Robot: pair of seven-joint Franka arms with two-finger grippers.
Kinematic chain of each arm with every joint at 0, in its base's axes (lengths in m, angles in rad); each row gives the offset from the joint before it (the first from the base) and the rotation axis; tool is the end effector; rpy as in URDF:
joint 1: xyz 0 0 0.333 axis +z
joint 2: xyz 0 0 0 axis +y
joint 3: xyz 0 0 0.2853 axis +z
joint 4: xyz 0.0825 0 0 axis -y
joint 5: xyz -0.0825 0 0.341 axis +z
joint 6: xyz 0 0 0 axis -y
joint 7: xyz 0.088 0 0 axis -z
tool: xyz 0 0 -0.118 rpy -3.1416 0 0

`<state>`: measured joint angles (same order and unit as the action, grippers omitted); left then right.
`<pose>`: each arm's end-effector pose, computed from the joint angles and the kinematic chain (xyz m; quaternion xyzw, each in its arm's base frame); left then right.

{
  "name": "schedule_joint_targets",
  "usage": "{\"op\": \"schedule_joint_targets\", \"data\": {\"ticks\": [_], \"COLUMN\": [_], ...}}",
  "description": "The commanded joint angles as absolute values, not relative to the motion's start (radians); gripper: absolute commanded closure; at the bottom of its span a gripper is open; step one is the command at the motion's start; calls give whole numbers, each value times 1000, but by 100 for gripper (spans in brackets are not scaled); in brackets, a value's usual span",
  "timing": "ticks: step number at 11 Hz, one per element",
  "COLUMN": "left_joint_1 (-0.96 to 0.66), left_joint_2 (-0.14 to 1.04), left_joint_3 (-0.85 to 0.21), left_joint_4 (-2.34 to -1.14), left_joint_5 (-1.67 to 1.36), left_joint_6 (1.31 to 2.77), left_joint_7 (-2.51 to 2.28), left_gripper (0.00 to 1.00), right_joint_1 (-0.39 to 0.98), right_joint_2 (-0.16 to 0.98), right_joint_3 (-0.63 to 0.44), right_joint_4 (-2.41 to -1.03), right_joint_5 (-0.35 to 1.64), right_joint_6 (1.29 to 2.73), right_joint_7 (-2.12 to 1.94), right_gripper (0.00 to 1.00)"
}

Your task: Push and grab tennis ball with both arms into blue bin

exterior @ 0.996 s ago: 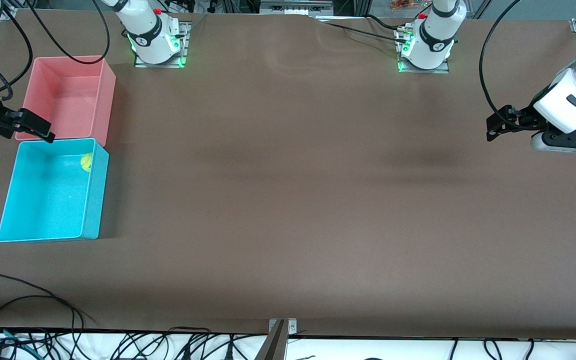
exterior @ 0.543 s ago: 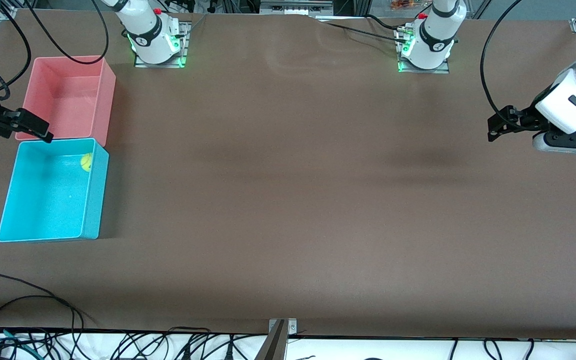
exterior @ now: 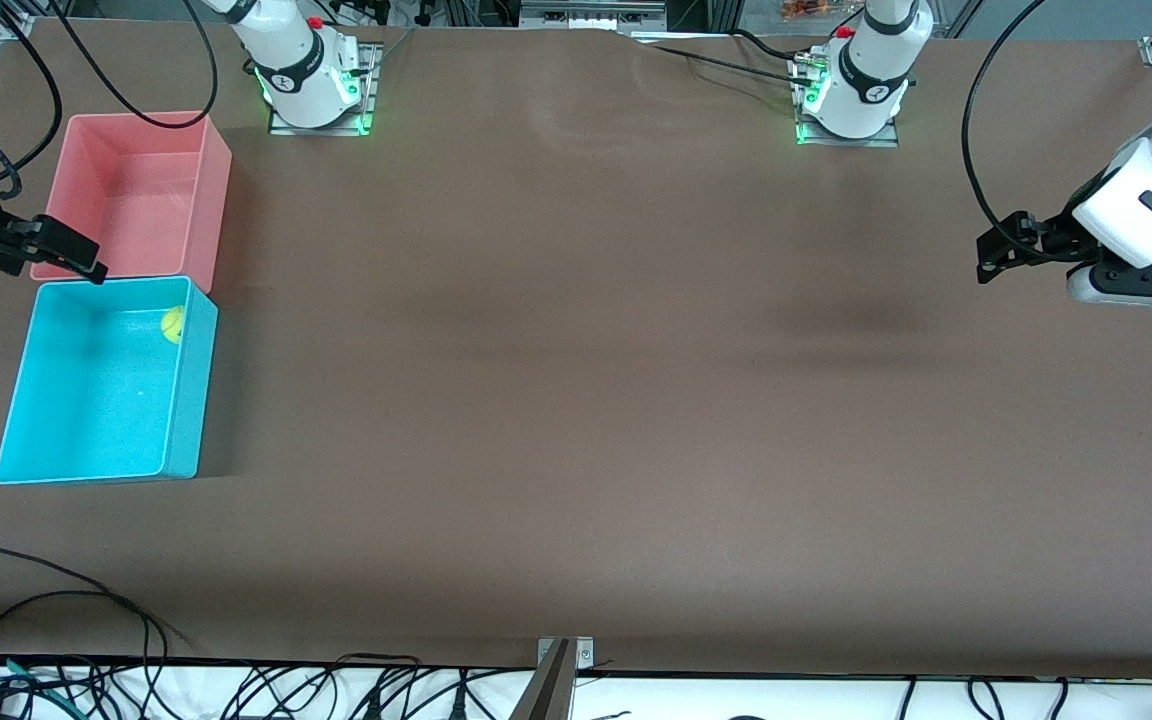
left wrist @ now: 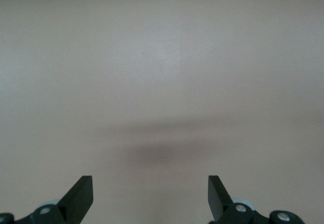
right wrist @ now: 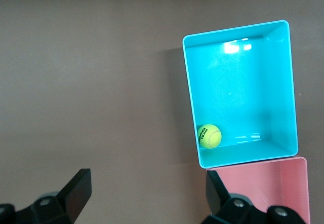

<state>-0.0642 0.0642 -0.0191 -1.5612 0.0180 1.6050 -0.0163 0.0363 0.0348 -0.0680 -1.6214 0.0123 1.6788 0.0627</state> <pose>0.5296 -0.0418 0.5564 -0.9993 0.0339 0.0098 0.0089 0.5296 -0.0149 0.5524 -0.9988 0.0477 -0.0113 0.0051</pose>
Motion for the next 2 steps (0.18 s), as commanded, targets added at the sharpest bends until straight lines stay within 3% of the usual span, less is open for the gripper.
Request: {"op": "schedule_joint_targets", "data": {"ticks": [1, 2], "left_joint_1": [-63, -63], "left_joint_2": [69, 69], "left_joint_3": [-17, -17], "left_joint_4": [-1548, -1549], "left_joint_5": [0, 0], "left_joint_6": [1595, 1595], "left_joint_7": [-20, -20], "left_gripper": [0, 0], "right_joint_1": [31, 31], "right_joint_2": [44, 44], "right_joint_3": [-67, -67], "right_joint_4": [-1580, -1580], "right_joint_5": [21, 21], "right_joint_6": [1635, 1635], "right_joint_7": [31, 31], "right_gripper": [0, 0]}}
